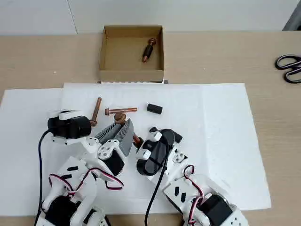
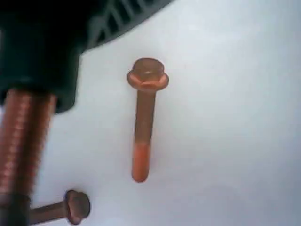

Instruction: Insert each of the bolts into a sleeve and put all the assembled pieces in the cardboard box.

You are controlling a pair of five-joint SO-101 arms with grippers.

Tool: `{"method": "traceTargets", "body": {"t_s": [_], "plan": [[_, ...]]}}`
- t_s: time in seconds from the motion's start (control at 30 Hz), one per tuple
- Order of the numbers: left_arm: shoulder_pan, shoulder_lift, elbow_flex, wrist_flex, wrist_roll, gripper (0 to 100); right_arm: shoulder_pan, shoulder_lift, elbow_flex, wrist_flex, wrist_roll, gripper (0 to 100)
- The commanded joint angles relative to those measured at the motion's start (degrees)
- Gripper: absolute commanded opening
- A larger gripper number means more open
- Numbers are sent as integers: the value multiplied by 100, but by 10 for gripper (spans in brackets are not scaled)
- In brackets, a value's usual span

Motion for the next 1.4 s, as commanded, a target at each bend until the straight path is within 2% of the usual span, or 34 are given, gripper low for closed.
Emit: {"method": "traceTargets", "body": {"t_s": [0.0,0.17,0.4,0.5,0.63,0.9,1.07,1.37], "plan": [[229,0,-57,35,-26,5,48,-40,-448,-57,9,3],[571,0,-75,475,-44,5,48,-31,-448,-338,26,3],[642,0,-84,1020,-53,5,48,-13,-448,-813,659,3],[712,18,-84,1090,-53,5,48,-13,-448,-927,686,3],[695,18,-84,1073,-396,9,57,-13,-448,-910,686,3],[686,26,-92,1108,-431,245,66,-13,-422,-884,686,3],[633,26,-242,1108,-747,246,75,-4,-413,-884,677,3],[-79,35,-673,1407,-1547,246,84,-13,-158,-884,659,3]]}}
